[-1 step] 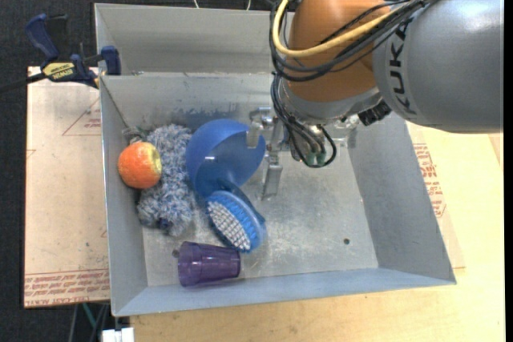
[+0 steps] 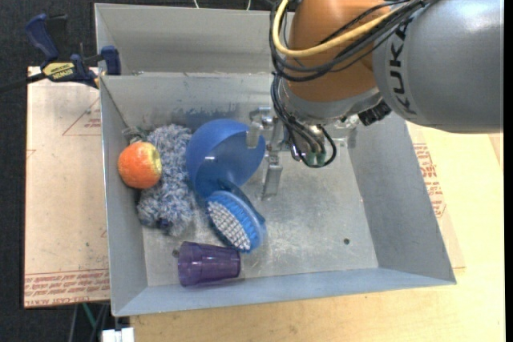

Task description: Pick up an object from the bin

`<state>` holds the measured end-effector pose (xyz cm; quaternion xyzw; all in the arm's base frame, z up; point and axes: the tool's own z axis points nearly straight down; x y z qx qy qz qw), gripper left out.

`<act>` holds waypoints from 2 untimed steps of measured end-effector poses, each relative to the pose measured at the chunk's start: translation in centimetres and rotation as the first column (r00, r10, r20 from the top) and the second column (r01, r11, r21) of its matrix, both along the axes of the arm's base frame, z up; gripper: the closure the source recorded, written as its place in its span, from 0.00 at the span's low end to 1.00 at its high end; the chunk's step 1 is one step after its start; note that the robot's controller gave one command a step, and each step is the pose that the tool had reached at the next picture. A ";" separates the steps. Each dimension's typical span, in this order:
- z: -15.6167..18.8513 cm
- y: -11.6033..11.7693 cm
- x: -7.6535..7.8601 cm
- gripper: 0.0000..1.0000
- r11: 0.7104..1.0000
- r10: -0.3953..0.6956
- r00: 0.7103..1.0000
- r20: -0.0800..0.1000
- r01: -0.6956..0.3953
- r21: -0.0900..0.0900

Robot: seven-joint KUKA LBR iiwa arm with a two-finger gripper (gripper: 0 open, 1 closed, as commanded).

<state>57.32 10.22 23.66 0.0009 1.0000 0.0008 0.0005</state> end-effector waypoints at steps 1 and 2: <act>-6.6 2.0 -1.7 0.00 0.995 0.098 0.995 -0.005 -0.098 0.001; -6.5 2.2 0.3 1.00 0.975 0.220 0.975 0.012 -0.220 -0.001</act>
Offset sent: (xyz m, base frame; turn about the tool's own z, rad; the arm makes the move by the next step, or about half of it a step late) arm 0.0024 0.0216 -0.0650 -0.2240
